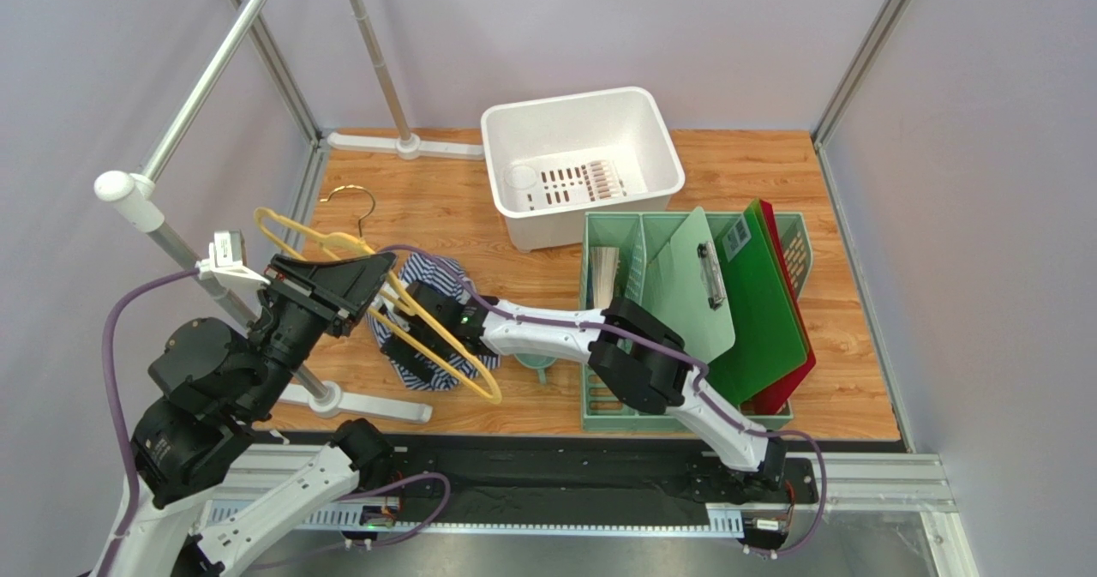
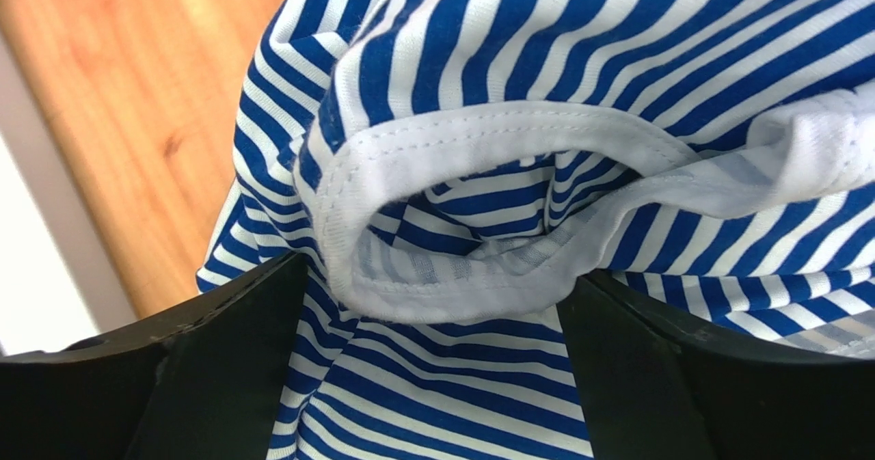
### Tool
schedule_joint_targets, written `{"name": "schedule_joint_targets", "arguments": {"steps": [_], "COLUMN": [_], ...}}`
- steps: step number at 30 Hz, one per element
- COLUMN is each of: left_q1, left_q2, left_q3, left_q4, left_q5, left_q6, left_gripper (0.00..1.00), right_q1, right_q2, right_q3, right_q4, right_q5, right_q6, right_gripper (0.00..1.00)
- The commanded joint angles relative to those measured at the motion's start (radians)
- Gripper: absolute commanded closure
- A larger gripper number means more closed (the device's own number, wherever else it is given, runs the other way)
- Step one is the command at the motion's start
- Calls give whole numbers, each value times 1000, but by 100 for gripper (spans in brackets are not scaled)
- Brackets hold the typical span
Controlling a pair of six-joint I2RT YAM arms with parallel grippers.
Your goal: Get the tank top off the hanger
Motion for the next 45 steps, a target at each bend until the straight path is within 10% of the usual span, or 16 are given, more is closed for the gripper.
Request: {"name": "schedule_joint_targets", "arguments": {"steps": [1, 7, 13, 35, 45], "left_q1": [0, 0, 0, 0, 0], "left_q2": [-7, -26, -53, -75, -52], "left_q3": [34, 52, 40, -35, -14], "left_q4": [42, 38, 22, 62, 20], "left_q5": [4, -21, -35, -3, 1], "left_q6": [15, 47, 36, 18, 20], "left_gripper": [100, 100, 100, 100, 100], "right_q1": [-23, -52, -81, -259, -405], "right_q2": [61, 3, -66, -405, -414], "right_q3": [35, 13, 87, 398, 403], "right_q4": [-69, -61, -112, -325, -75], "right_q5": [53, 59, 59, 260, 332], "right_q6": [19, 16, 8, 41, -59], "right_gripper": [12, 45, 100, 100, 100]}}
